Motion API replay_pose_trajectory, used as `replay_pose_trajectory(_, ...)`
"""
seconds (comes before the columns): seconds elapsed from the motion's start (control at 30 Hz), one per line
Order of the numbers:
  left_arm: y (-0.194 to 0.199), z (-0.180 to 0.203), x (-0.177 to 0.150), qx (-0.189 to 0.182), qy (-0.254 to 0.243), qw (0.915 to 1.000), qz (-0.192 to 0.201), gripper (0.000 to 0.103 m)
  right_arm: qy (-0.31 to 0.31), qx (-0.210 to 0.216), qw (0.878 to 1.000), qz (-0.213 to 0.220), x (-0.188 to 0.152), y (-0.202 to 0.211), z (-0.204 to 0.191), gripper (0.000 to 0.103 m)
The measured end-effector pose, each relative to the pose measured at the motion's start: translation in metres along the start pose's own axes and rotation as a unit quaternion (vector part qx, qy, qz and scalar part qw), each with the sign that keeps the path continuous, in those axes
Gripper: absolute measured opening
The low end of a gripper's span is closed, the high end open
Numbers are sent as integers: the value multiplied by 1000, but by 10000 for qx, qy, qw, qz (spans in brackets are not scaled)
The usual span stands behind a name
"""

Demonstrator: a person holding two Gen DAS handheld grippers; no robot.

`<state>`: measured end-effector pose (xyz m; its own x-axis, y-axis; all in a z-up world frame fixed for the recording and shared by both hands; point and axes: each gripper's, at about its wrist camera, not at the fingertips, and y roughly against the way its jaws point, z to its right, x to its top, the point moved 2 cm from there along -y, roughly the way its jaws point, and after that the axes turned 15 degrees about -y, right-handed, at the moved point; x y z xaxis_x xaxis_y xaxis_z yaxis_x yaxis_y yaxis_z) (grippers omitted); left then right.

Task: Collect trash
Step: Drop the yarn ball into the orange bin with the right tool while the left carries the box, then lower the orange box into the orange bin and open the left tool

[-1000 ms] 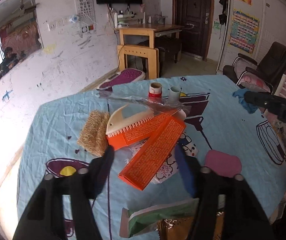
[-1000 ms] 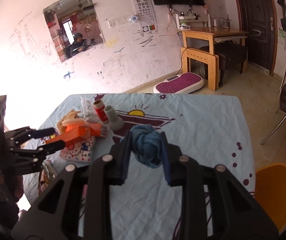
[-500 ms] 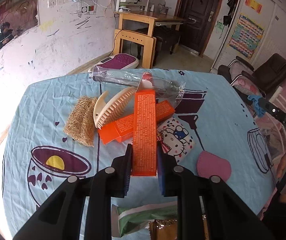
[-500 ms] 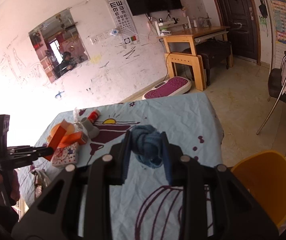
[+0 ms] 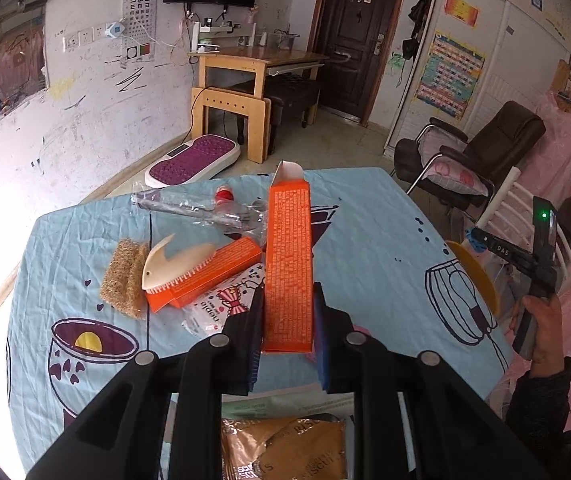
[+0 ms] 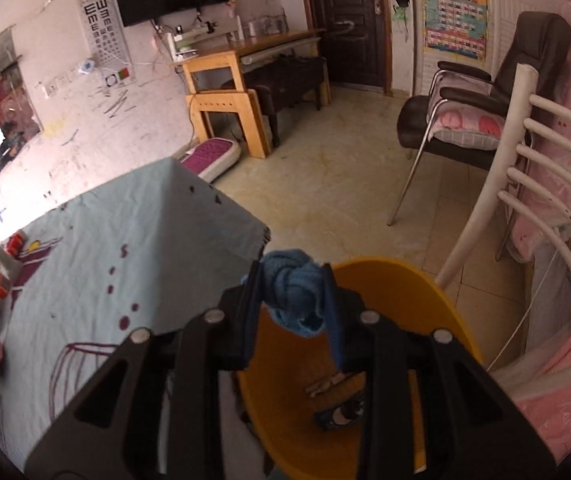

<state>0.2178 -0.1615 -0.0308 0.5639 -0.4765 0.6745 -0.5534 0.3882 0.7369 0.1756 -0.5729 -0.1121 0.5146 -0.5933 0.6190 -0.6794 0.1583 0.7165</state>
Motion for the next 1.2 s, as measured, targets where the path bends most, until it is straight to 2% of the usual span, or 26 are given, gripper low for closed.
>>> replay_pose_trajectory(0.2,-3,39,24,-222,-314,9992,67,19,52,-370,9988,-313,-5,-26,14,29)
replay_pose_trajectory(0.27,-6,56,33,-299,-492,9983,83,19,30,-416,9983,-407,-7,-31,19,37)
replay_pose_trajectory(0.33,-11,74,43,-318,-685,9971,109,19,-66,-413,9982,-419,-8,-32,27,58)
replay_pose_trajectory(0.37,-13,83,47,-313,-766,9965,116,19,-110,-417,9983,-398,-6,-32,30,60)
replay_pose_trajectory(0.53,-35,123,65,-571,-991,9934,-4,19,-473,-325,9980,-267,1,-24,52,61)
replay_pose_trajectory(0.87,-107,235,96,-1240,-1556,9791,-421,19,-1501,-325,9867,539,28,30,115,61)
replay_pose_trajectory(0.93,-127,254,99,-1380,-1574,9760,-607,19,-1726,-324,9817,734,31,43,131,70)
replay_pose_trajectory(1.0,-146,269,102,-1584,-1533,9721,-805,19,-1915,-271,9774,850,35,53,143,70)
replay_pose_trajectory(1.07,-165,282,102,-1603,-1558,9689,-1057,19,-2059,-201,9739,933,36,59,153,70)
replay_pose_trajectory(1.2,-184,300,101,-1603,-1549,9672,-1218,19,-2180,-68,9712,958,41,62,161,70)
